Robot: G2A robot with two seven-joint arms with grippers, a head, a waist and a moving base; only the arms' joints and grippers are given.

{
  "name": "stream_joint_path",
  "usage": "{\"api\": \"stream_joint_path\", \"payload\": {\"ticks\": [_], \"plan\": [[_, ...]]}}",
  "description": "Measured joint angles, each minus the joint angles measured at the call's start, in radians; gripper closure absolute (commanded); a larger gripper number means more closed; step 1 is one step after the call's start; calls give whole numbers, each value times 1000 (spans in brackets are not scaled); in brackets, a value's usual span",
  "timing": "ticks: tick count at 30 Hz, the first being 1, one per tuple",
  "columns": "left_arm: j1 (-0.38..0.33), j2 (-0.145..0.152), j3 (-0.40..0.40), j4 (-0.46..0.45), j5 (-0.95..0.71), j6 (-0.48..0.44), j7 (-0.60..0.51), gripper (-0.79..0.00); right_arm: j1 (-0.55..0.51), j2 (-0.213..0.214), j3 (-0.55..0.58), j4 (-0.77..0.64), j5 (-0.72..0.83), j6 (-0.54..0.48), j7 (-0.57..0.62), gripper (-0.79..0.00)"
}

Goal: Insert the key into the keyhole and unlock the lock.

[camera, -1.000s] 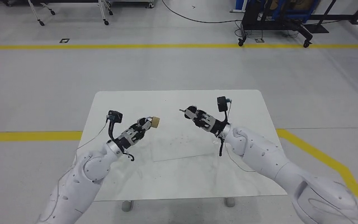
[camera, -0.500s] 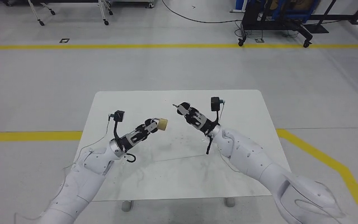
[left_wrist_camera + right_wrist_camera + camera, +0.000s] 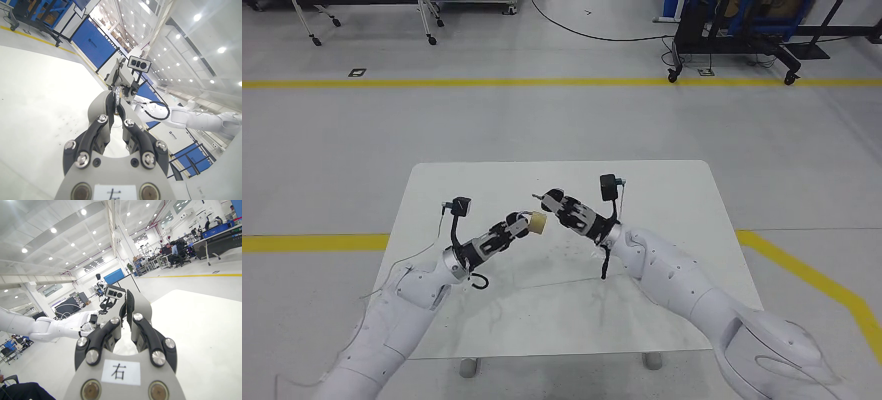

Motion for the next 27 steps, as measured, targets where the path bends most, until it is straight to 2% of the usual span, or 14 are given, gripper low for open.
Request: {"api": "stream_joint_path", "payload": {"ticks": [8, 27], "plan": [[-3, -5, -7, 10, -18, 38, -12, 0, -7, -17, 19, -20, -3, 1, 34, 0], [-24, -24, -21, 41, -101, 99, -36, 0, -25, -6, 51, -90, 31, 1, 135, 0]]}}
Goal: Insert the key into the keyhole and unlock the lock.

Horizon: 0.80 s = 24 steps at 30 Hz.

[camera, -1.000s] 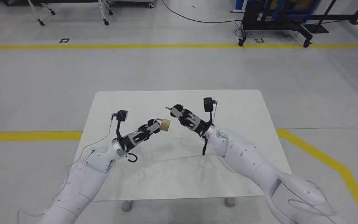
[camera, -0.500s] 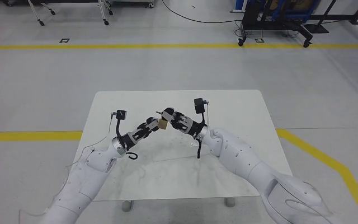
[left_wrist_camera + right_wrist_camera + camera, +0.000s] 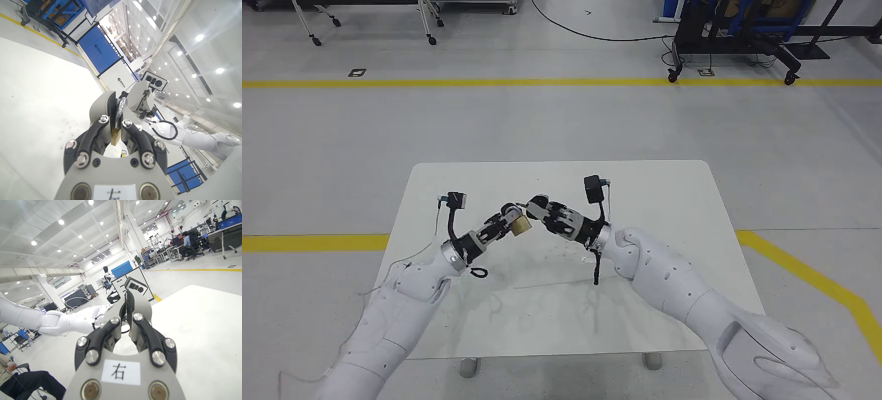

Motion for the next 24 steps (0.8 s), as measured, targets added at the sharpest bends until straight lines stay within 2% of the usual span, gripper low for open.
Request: {"api": "stream_joint_path", "payload": {"ticks": [3, 6, 8, 10, 12, 18, 21, 24], "plan": [[-3, -3, -1, 8, -12, 5, -6, 0, -3, 4, 15, -7, -9, 0, -13, 0], [-11, -9, 3, 18, -63, 52, -27, 0, -8, 14, 38, -15, -38, 0, -44, 0], [-28, -12, 14, 23, -93, 105, -73, 0, -14, 23, 59, -18, -70, 0, -75, 0], [-59, -12, 26, 20, -47, 148, -130, 0, -24, 32, 80, -24, -96, 0, -104, 0], [-67, -12, 28, 16, 4, 147, -140, 0, -28, 35, 87, -28, -100, 0, -114, 0], [-63, -12, 28, 16, -15, 148, -135, 0, -28, 34, 86, -27, -99, 0, -112, 0], [-67, -19, 32, 15, -32, 275, -143, 0, -31, 35, 90, -35, -101, 11, -106, 0], [-119, -30, 36, 70, -220, 523, -277, 0, -43, 46, 116, -74, -147, 82, -64, 0]]}}
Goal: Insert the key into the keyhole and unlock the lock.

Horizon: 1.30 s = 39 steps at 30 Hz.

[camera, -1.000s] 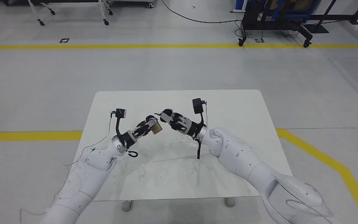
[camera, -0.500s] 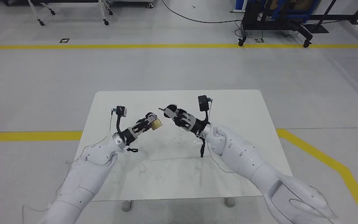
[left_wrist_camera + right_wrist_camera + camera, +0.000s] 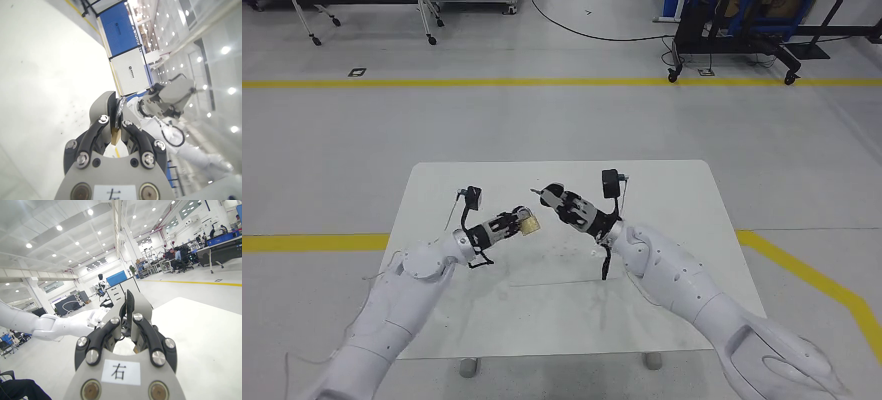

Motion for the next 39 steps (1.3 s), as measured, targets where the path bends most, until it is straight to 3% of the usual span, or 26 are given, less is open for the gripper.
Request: {"api": "stream_joint_path", "payload": {"ticks": [1, 4, 12, 16, 24, 27, 34, 39], "plan": [[-30, -5, 12, 37, -73, 107, -70, 0, -7, 7, 13, -23, -27, 30, 15, 0], [-100, -25, 24, 132, -223, 299, -166, 0, -38, 27, 55, -83, -75, 98, 47, 0], [-200, -78, 65, 293, -352, 347, -230, 0, -141, 86, 175, -278, -189, 212, 173, 0], [-219, -97, 85, 352, -350, 300, -231, 0, -196, 109, 226, -374, -231, 263, 255, 0], [-214, -97, 84, 346, -345, 297, -221, 0, -196, 109, 226, -374, -229, 263, 256, 0], [-200, -96, 72, 284, -321, 243, -157, 0, -200, 108, 226, -379, -223, 260, 252, 0], [-100, -91, 20, 128, -293, 81, 50, 0, -240, 84, 234, -391, 30, 275, 220, 0], [-30, -85, -26, 31, -270, -10, 179, 0, -234, 61, 197, -388, 186, 302, 296, 0]]}}
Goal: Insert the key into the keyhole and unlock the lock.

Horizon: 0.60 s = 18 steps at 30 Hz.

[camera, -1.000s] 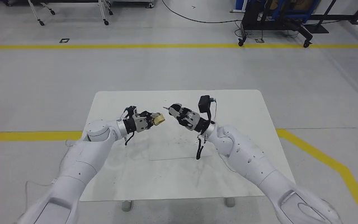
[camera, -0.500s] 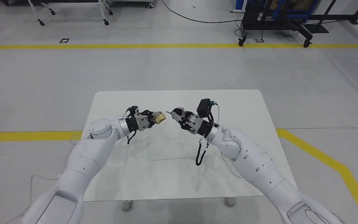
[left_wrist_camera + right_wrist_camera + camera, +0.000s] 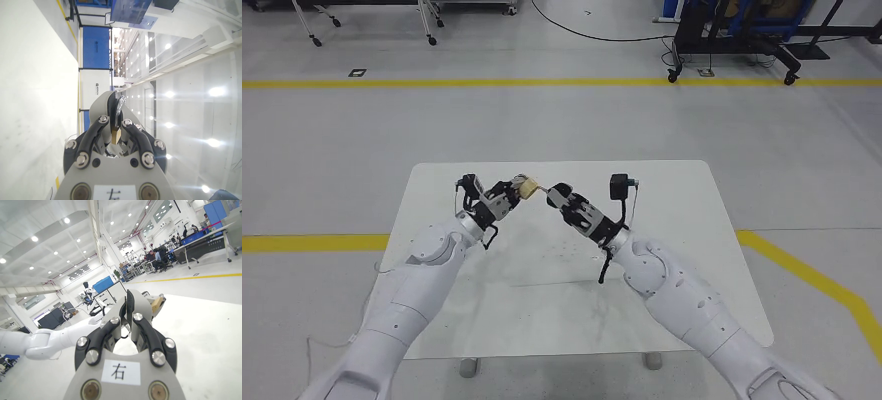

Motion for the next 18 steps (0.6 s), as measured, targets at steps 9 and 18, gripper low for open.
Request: {"api": "stream_joint_path", "payload": {"ticks": [9, 18], "plan": [[83, 4, -44, -115, 158, -139, 196, 0, 35, -49, -53, 72, 141, 49, 36, 0], [119, 1, -73, -162, 218, -162, 241, 0, 59, -83, -70, 137, 184, 29, 46, 0]]}}
